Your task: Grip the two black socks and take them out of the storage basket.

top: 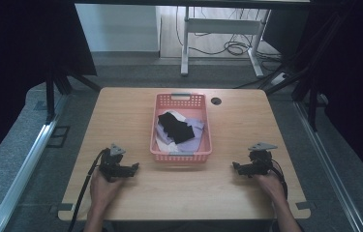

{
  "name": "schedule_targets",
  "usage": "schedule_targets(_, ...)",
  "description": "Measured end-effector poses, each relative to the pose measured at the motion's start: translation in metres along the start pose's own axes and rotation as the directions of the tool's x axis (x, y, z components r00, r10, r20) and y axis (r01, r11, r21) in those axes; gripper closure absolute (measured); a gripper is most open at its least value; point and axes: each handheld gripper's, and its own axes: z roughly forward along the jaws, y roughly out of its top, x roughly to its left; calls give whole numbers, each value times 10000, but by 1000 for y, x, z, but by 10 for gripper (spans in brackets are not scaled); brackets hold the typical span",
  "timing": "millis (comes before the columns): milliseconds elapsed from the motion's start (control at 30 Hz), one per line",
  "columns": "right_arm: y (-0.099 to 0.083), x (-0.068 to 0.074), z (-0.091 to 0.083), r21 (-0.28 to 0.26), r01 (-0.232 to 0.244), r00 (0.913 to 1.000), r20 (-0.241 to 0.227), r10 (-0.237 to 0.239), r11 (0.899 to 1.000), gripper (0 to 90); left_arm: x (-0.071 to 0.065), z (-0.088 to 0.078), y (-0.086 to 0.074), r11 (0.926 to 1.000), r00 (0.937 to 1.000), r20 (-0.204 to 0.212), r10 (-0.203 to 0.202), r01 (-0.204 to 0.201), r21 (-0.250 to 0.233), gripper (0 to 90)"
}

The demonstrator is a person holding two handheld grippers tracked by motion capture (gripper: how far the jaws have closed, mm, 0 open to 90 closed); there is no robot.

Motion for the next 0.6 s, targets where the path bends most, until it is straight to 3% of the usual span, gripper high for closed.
schedule_targets(400, 3, 0, -1, 237, -165, 9998, -98, 168, 9996, 0, 0, 0, 0, 10000, 10000, 6, 0, 0, -3, 100)
schedule_targets(600, 7, 1, -5, 79, -179, 9998, -117, 180, 9998, 0, 0, 0, 0, 10000, 10000, 5, -1, 1, -5, 100)
